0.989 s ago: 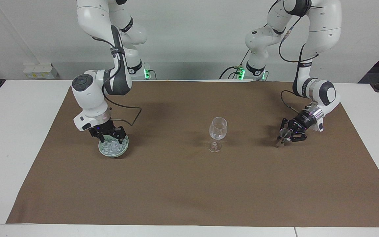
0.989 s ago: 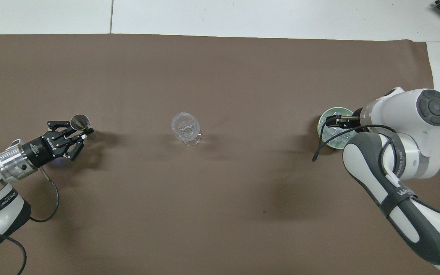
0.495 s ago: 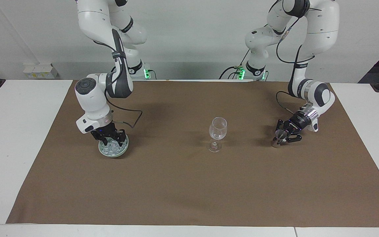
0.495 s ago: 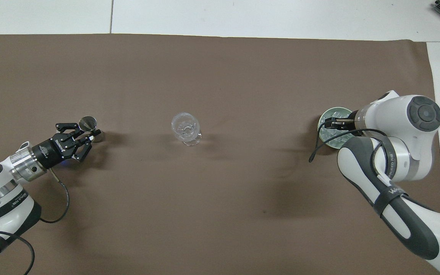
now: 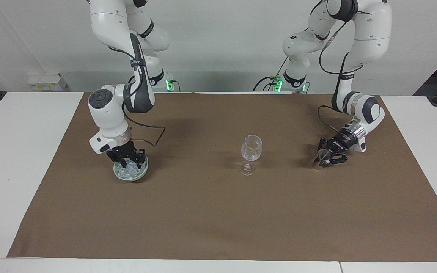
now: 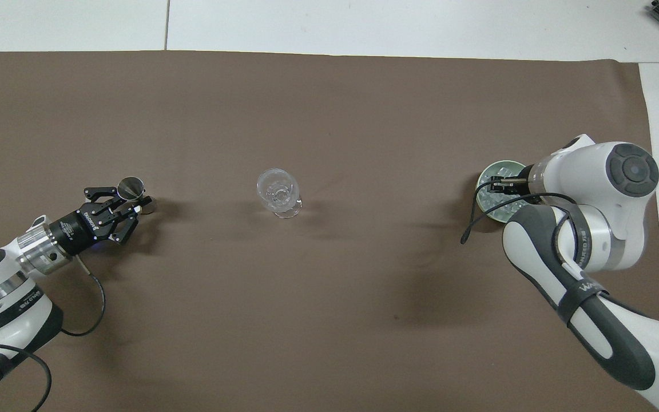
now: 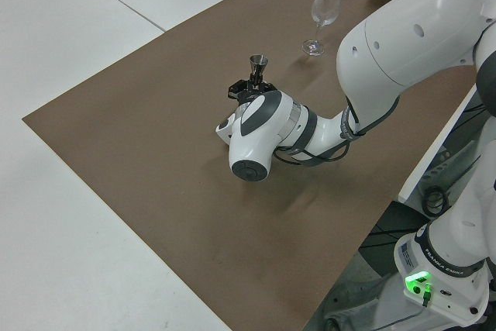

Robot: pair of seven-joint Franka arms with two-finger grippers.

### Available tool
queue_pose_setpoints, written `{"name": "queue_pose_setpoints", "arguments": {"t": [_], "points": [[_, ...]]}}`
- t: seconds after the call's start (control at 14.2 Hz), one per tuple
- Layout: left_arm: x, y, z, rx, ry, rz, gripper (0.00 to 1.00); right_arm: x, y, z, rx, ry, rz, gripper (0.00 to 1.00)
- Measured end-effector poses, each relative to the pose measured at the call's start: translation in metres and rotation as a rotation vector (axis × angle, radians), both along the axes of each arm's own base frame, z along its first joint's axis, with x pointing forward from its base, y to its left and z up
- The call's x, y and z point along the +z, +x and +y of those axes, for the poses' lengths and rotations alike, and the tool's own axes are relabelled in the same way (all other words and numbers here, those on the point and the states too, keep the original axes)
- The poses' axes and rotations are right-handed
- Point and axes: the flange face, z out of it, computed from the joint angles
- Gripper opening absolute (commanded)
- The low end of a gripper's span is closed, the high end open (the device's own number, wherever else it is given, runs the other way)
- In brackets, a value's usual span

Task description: Pour wine and add ice with both arms

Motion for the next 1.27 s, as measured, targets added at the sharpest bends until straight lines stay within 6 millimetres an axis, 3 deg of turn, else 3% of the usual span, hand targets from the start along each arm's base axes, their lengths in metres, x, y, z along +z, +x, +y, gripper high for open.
{"name": "queue_pose_setpoints", "arguments": {"t": [0.07, 0.28, 0.35, 0.42, 0.71, 0.85, 1.06, 1.27], "points": [[-0.001, 0.0, 0.001, 0.001, 0.001, 0.0, 0.52, 0.002, 0.0, 0.0, 0.001, 0.0, -0.003, 0.0], [-0.001, -0.001, 0.004, 0.008, 0.002, 0.001, 0.61, 0.005, 0.0, 0.0, 0.002, -0.001, -0.009, 0.0], [-0.001, -0.001, 0.005, 0.009, 0.003, 0.0, 0.71, 0.006, 0.001, 0.0, 0.003, -0.001, -0.01, 0.0], [-0.001, -0.001, 0.005, 0.009, 0.003, 0.0, 1.0, 0.007, 0.001, 0.0, 0.004, -0.001, -0.012, 0.0], [-0.002, -0.002, 0.006, 0.002, 0.009, 0.0, 1.0, 0.017, 0.002, 0.0, 0.005, -0.002, -0.03, 0.0], [-0.002, -0.005, 0.016, -0.021, 0.024, -0.002, 1.0, 0.031, 0.001, 0.0, 0.005, -0.003, -0.034, 0.0], [0.008, -0.008, 0.05, -0.071, 0.069, -0.026, 1.0, 0.065, 0.001, 0.0, 0.005, -0.007, -0.025, 0.0], [0.029, -0.001, 0.084, -0.155, 0.149, -0.07, 1.0, 0.105, 0.008, 0.003, 0.008, -0.008, -0.013, 0.0]]}}
